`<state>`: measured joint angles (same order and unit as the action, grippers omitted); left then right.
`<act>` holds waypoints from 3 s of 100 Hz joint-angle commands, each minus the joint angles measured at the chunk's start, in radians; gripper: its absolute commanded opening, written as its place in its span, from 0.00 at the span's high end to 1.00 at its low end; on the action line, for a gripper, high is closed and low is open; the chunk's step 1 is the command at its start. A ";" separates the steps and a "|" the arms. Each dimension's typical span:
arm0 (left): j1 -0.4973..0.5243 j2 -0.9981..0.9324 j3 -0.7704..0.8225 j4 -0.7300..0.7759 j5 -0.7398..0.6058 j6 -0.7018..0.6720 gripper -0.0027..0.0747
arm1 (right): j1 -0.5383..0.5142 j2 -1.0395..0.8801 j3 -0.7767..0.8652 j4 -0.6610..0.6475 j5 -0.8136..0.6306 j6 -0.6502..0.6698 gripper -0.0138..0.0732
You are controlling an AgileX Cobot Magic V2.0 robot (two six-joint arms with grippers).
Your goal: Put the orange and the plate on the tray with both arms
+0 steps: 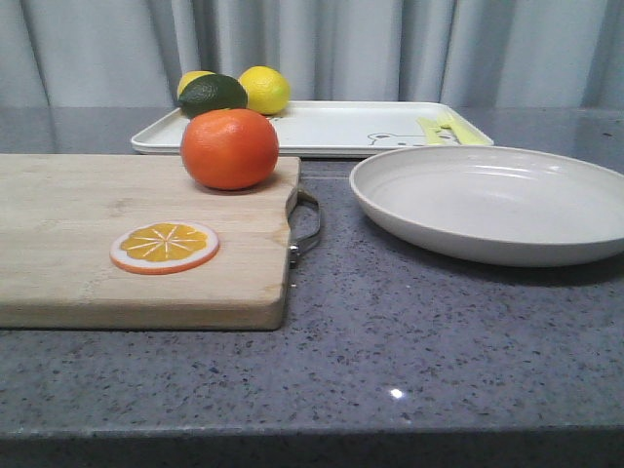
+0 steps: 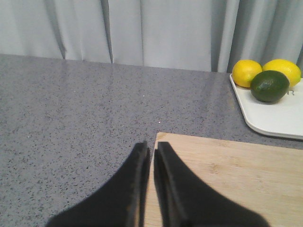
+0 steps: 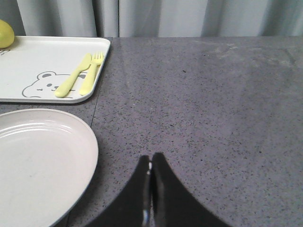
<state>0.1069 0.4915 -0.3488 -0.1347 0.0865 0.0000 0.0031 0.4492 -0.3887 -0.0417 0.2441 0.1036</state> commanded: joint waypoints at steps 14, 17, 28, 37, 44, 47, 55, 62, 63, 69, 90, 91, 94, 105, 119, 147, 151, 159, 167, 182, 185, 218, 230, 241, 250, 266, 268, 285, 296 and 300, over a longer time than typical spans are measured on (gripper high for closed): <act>0.002 0.108 -0.104 -0.010 -0.070 0.000 0.44 | -0.005 0.011 -0.037 -0.007 -0.086 0.000 0.91; 0.002 0.127 -0.114 -0.010 -0.067 0.000 0.39 | -0.005 0.011 -0.037 -0.007 -0.086 0.000 0.91; -0.005 0.186 -0.152 -0.010 -0.059 0.000 0.26 | -0.005 0.011 -0.037 -0.007 -0.086 0.000 0.91; -0.036 0.239 -0.184 -0.010 -0.059 0.000 0.24 | -0.005 0.011 -0.037 -0.007 -0.086 0.000 0.91; -0.073 0.284 -0.211 -0.010 -0.059 0.000 0.24 | -0.005 0.011 -0.037 -0.007 -0.086 0.000 0.91; -0.091 0.302 -0.223 -0.010 -0.059 0.000 0.24 | -0.005 0.011 -0.037 -0.007 -0.086 0.000 0.91; -0.147 0.354 -0.261 -0.010 -0.059 0.000 0.24 | -0.005 0.011 -0.037 -0.007 -0.086 0.000 0.91; -0.204 0.401 -0.295 -0.010 -0.059 0.000 0.24 | -0.005 0.011 -0.037 -0.007 -0.086 0.000 0.91; -0.216 0.406 -0.299 -0.010 -0.059 0.000 0.24 | -0.005 0.011 -0.037 -0.007 -0.086 0.000 0.91; -0.262 0.451 -0.337 -0.010 -0.049 0.000 0.24 | -0.005 0.011 -0.037 -0.007 -0.086 0.000 0.91; -0.442 0.617 -0.519 -0.032 0.097 0.000 0.23 | -0.005 0.011 -0.037 -0.007 -0.086 0.000 0.91; -0.453 0.623 -0.527 -0.035 0.104 0.000 0.23 | -0.005 0.011 -0.037 -0.007 -0.086 0.000 0.91; -0.474 0.652 -0.558 -0.048 0.142 0.000 0.23 | -0.005 0.011 -0.037 -0.007 -0.086 0.000 0.91; -0.543 0.742 -0.682 -0.066 0.240 0.000 0.23 | -0.005 0.011 -0.037 -0.007 -0.086 0.000 0.91; -0.579 0.861 -0.824 -0.106 0.370 0.000 0.23 | -0.005 0.011 -0.037 -0.007 -0.086 0.000 0.91; -0.579 1.046 -1.034 -0.174 0.600 0.000 0.23 | -0.005 0.011 -0.037 -0.007 -0.086 0.000 0.91; -0.579 1.064 -1.049 -0.176 0.615 0.000 0.23 | -0.005 0.011 -0.037 -0.007 -0.086 0.000 0.91; -0.579 1.086 -1.063 -0.185 0.623 0.000 0.23 | -0.005 0.011 -0.037 -0.007 -0.086 0.000 0.91; -0.579 1.102 -1.068 -0.192 0.623 0.000 0.23 | -0.005 0.011 -0.037 -0.007 -0.086 0.000 0.91; -0.579 1.124 -1.068 -0.205 0.638 0.000 0.23 | -0.005 0.011 -0.037 -0.007 -0.085 0.000 0.91; -0.579 1.128 -1.068 -0.207 0.640 0.000 0.23 | -0.005 0.011 -0.037 -0.007 -0.085 0.000 0.91; -0.579 1.146 -1.068 -0.226 0.644 0.000 0.23 | -0.005 0.011 -0.036 -0.007 -0.083 0.000 0.91; -0.579 1.157 -1.068 -0.233 0.646 0.000 0.23 | -0.005 0.011 -0.036 -0.007 -0.079 0.000 0.91; -0.579 1.165 -1.068 -0.245 0.646 0.000 0.23 | -0.005 0.011 -0.036 -0.007 -0.077 0.000 0.91; -0.579 1.172 -1.068 -0.247 0.646 0.000 0.23 | -0.005 0.011 -0.036 -0.007 -0.077 0.000 0.91; -0.579 1.183 -1.068 -0.247 0.656 0.008 0.23 | -0.005 0.011 -0.036 -0.007 -0.077 0.000 0.91; -0.579 1.183 -1.068 -0.247 0.656 0.008 0.23 | -0.005 0.011 -0.036 -0.007 -0.077 0.000 0.91; -0.579 1.181 -1.068 -0.249 0.656 0.008 0.29 | -0.005 0.011 -0.036 -0.007 -0.077 0.000 0.91; -0.579 1.181 -1.068 -0.249 0.662 0.008 0.37 | -0.005 0.011 -0.036 -0.007 -0.077 0.000 0.91; -0.579 1.181 -1.068 -0.249 0.666 0.008 0.39 | -0.005 0.011 -0.036 -0.007 -0.077 0.000 0.91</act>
<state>-0.4632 1.7145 -1.3829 -0.3557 0.7721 0.0060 0.0031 0.4515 -0.3887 -0.0417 0.2427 0.1052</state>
